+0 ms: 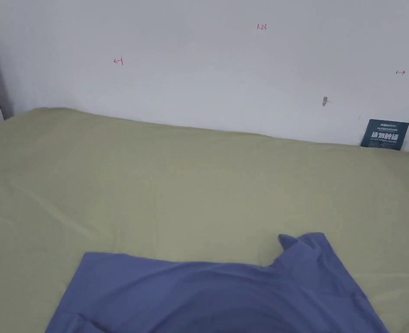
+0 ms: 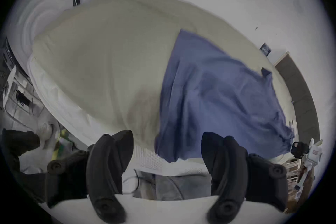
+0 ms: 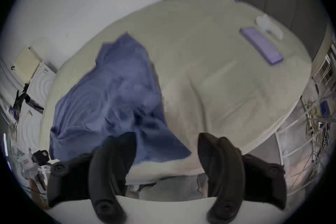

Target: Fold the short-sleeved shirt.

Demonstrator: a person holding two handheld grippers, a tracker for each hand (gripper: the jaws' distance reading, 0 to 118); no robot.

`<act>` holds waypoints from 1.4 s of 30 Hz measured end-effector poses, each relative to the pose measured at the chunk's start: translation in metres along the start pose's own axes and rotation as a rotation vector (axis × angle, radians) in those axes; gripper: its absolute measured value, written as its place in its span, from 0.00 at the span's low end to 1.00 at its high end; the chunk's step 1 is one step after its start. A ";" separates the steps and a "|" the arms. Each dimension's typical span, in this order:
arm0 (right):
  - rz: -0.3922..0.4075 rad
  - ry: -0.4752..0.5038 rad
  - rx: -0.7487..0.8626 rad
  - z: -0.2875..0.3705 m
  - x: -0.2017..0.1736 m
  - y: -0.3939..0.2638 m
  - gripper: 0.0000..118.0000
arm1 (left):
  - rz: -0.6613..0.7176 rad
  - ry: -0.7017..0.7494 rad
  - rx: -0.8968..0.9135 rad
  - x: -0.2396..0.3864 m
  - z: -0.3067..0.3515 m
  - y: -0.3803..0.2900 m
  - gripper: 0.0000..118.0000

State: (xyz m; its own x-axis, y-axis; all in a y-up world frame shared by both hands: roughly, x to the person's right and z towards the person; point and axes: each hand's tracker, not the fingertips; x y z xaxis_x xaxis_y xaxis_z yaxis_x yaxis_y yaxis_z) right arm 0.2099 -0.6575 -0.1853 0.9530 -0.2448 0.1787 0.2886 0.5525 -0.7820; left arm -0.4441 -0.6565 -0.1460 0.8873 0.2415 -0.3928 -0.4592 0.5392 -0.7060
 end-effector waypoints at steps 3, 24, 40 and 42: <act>0.095 0.056 0.238 0.042 -0.015 0.012 0.61 | -0.060 -0.022 0.224 0.017 0.053 0.010 0.72; 0.507 0.187 0.510 0.056 -0.136 0.031 0.00 | -0.277 0.018 0.354 0.122 -0.008 0.122 0.83; 0.336 0.213 0.184 -0.042 -0.095 0.144 0.00 | -0.300 0.163 -0.088 0.128 -0.194 0.193 0.07; 0.384 0.179 0.101 -0.083 -0.103 0.181 0.01 | -0.321 0.139 -0.104 0.135 -0.193 0.188 0.03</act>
State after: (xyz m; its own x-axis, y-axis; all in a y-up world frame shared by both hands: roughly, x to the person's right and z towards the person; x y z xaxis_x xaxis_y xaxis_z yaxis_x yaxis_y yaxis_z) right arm 0.1557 -0.5985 -0.3948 0.9644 -0.1351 -0.2271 -0.0681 0.7034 -0.7075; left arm -0.4192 -0.6779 -0.4455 0.9762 -0.0430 -0.2128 -0.1661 0.4830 -0.8597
